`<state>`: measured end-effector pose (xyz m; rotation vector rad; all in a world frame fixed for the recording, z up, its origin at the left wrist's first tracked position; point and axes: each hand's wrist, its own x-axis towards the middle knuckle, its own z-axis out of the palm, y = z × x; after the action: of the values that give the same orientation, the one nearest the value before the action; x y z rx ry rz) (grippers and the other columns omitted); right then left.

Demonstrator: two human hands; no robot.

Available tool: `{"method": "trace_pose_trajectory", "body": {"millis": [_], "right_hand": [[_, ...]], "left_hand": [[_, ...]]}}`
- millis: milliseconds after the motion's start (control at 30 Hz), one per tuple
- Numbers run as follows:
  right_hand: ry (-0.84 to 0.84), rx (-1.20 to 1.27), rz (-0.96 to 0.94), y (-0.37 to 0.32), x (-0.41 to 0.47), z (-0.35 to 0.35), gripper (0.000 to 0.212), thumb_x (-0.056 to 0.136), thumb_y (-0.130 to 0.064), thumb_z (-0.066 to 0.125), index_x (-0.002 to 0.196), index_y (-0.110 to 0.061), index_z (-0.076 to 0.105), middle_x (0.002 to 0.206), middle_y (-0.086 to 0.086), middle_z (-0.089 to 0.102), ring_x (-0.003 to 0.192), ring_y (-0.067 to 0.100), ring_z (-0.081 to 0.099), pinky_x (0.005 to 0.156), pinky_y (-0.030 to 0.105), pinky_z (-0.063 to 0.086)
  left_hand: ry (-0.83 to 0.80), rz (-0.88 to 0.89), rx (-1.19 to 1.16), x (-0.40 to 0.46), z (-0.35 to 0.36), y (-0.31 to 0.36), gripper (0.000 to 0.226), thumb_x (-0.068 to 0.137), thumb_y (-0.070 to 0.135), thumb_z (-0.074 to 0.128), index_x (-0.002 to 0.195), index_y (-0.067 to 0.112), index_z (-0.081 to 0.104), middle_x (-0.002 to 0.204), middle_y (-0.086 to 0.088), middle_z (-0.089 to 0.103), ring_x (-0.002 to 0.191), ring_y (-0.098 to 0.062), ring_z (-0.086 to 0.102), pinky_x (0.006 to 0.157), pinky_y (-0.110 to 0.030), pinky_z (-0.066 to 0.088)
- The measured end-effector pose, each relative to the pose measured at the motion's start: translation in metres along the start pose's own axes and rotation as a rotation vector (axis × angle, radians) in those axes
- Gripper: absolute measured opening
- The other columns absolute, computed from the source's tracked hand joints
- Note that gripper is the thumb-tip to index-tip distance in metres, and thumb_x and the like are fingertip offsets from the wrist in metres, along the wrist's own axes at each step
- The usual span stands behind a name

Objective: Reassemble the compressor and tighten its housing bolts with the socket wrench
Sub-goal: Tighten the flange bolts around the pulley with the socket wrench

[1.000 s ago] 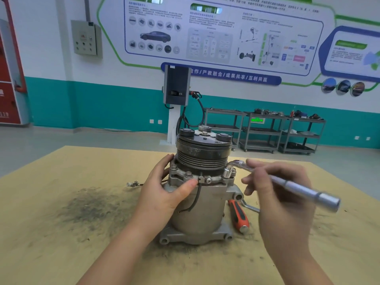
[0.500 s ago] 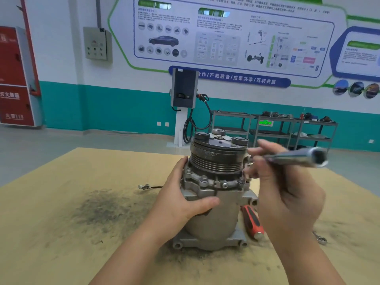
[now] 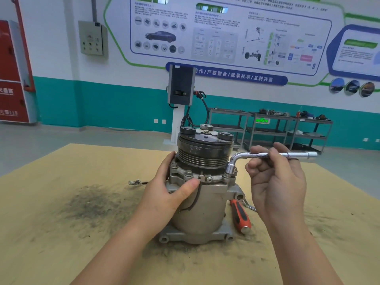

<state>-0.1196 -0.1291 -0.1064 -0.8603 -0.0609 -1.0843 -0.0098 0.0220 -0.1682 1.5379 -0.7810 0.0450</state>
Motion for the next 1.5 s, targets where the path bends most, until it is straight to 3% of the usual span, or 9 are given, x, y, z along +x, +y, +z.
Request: {"method": "trace_pose_trajectory", "body": {"millis": [367,500,600,700,800,933,1033,1267,1500], "right_hand": [[-0.047,0.039,0.072,0.002,0.004,-0.004,0.017,0.101,-0.007,0.038,0.086,-0.015,0.044,0.067,0.008,0.067,0.044,0.016,0.052,0.047,0.021,0.043],[-0.07,-0.05,-0.215,0.008,-0.01,-0.004,0.021,0.097,-0.017,0.041,0.077,-0.015,0.047,0.065,0.006,0.068,0.042,0.019,0.049,0.048,0.022,0.04],[-0.221,-0.372,-0.584,0.015,-0.026,0.0,0.018,0.095,-0.028,0.051,0.08,-0.031,0.06,0.073,-0.005,0.064,0.056,0.018,0.056,0.057,0.026,0.045],[-0.48,-0.736,-0.789,0.025,-0.032,0.003,0.007,0.091,-0.019,0.062,0.091,-0.015,0.067,0.086,0.002,0.062,0.079,0.008,0.057,0.073,0.017,0.045],[-0.556,-0.847,-0.714,0.027,-0.032,0.005,0.015,0.085,-0.008,0.068,0.1,-0.01,0.07,0.099,0.0,0.064,0.089,0.004,0.06,0.079,0.015,0.046],[-0.565,-0.743,-0.74,0.019,-0.025,0.0,0.02,0.089,-0.006,0.057,0.105,-0.014,0.066,0.106,0.004,0.065,0.094,0.017,0.067,0.084,0.03,0.053],[-0.469,-0.535,-0.668,0.011,-0.023,0.003,0.02,0.096,-0.008,0.044,0.103,-0.022,0.057,0.102,0.013,0.063,0.079,0.021,0.07,0.074,0.034,0.056],[-0.083,0.015,-0.086,-0.002,-0.01,0.001,0.02,0.098,-0.001,0.032,0.09,-0.013,0.045,0.069,0.008,0.065,0.048,0.019,0.053,0.053,0.023,0.047],[-0.084,0.155,0.189,0.003,-0.001,-0.002,0.02,0.096,-0.005,0.034,0.084,-0.014,0.046,0.067,0.008,0.062,0.047,0.018,0.049,0.051,0.023,0.044]], "left_hand": [[0.005,0.019,-0.008,0.001,0.001,-0.002,0.093,0.061,0.072,0.064,0.145,0.043,0.036,0.123,0.039,0.056,0.115,0.016,0.052,0.096,-0.015,0.042],[0.0,0.027,-0.004,0.0,0.0,-0.002,0.094,0.062,0.072,0.064,0.146,0.044,0.034,0.122,0.043,0.054,0.113,0.02,0.051,0.095,-0.015,0.042],[-0.003,0.031,-0.01,0.0,0.001,-0.001,0.085,0.063,0.071,0.064,0.14,0.049,0.036,0.121,0.043,0.055,0.112,0.019,0.052,0.096,-0.015,0.042],[-0.024,0.039,-0.038,-0.001,0.001,-0.001,0.077,0.065,0.064,0.068,0.135,0.05,0.04,0.125,0.031,0.06,0.117,0.011,0.055,0.097,-0.016,0.046],[-0.025,0.025,-0.08,-0.001,0.001,-0.001,0.08,0.066,0.052,0.075,0.137,0.045,0.039,0.129,0.019,0.061,0.114,0.011,0.056,0.091,-0.01,0.046],[-0.017,0.029,-0.061,0.0,0.001,-0.001,0.072,0.066,0.054,0.073,0.131,0.049,0.042,0.119,0.032,0.063,0.112,0.011,0.058,0.091,-0.011,0.046],[-0.002,0.039,-0.037,0.0,0.001,0.0,0.068,0.068,0.062,0.067,0.13,0.052,0.042,0.117,0.041,0.058,0.11,0.018,0.055,0.086,-0.002,0.043],[0.013,0.023,-0.004,0.0,0.001,0.002,0.072,0.071,0.064,0.065,0.135,0.053,0.035,0.115,0.048,0.053,0.107,0.024,0.05,0.078,0.004,0.04],[0.019,0.024,0.002,-0.001,0.001,0.004,0.083,0.064,0.07,0.061,0.139,0.049,0.034,0.11,0.054,0.05,0.104,0.03,0.046,0.075,0.007,0.037]]}}
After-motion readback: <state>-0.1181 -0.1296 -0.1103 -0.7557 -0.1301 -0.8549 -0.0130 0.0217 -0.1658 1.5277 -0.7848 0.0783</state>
